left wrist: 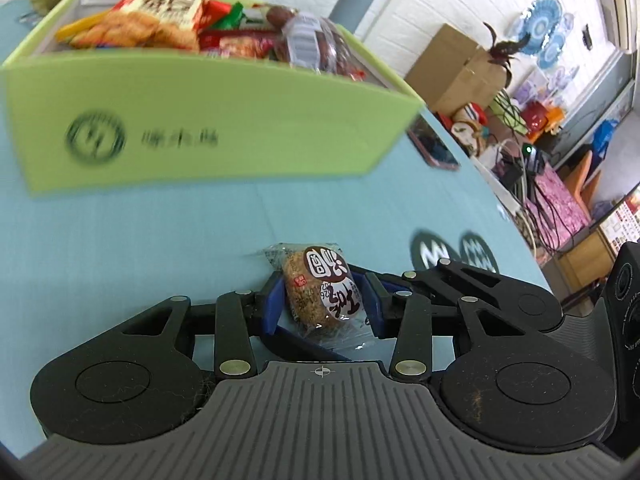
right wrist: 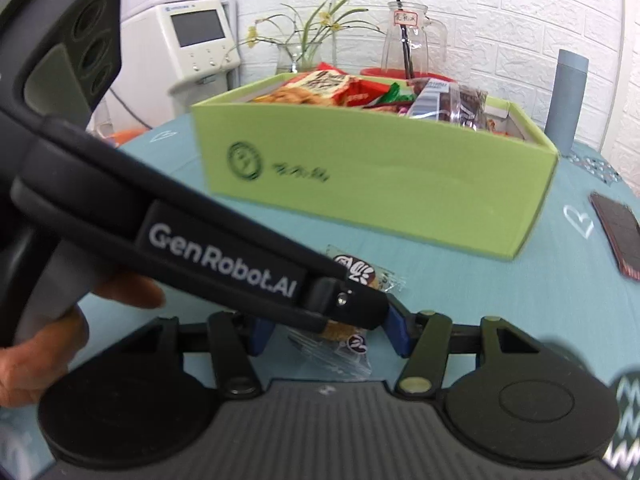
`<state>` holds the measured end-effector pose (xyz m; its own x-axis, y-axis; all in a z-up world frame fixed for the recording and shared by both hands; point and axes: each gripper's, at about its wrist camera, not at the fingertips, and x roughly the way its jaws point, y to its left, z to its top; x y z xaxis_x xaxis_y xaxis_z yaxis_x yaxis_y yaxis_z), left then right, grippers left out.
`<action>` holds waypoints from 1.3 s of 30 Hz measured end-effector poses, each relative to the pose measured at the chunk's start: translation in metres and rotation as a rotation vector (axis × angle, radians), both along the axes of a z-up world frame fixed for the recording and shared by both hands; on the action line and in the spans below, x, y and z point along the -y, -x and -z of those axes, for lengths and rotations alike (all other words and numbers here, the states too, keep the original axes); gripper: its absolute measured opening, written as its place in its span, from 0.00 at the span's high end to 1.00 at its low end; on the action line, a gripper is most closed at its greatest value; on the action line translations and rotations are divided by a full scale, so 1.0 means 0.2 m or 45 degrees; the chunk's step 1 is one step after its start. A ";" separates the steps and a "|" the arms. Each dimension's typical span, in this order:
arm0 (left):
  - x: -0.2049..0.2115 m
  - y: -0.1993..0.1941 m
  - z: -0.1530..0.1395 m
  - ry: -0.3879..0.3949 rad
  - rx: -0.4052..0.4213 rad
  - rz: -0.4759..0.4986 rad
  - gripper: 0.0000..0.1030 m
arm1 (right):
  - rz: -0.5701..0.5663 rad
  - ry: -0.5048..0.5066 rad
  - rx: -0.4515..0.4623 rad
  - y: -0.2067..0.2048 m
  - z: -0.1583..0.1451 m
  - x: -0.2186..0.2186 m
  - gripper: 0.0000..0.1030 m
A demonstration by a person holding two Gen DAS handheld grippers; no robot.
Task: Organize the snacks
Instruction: 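Grasp the round cake packet with the left gripper, then place the cake packet into the green box and open the left gripper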
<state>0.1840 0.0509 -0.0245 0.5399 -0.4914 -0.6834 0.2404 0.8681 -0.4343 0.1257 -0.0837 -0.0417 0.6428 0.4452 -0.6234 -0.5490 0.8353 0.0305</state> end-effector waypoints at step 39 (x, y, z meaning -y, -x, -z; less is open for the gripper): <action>-0.14 -0.38 -0.51 -0.050 0.375 -0.168 0.85 | 0.012 -0.060 0.371 -0.51 -0.39 -0.21 0.46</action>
<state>0.2597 0.0795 0.0779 0.7746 -0.3801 -0.5056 0.2347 0.9149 -0.3283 0.2269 -0.0412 0.0365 0.7957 0.4628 -0.3907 -0.5327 0.8417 -0.0880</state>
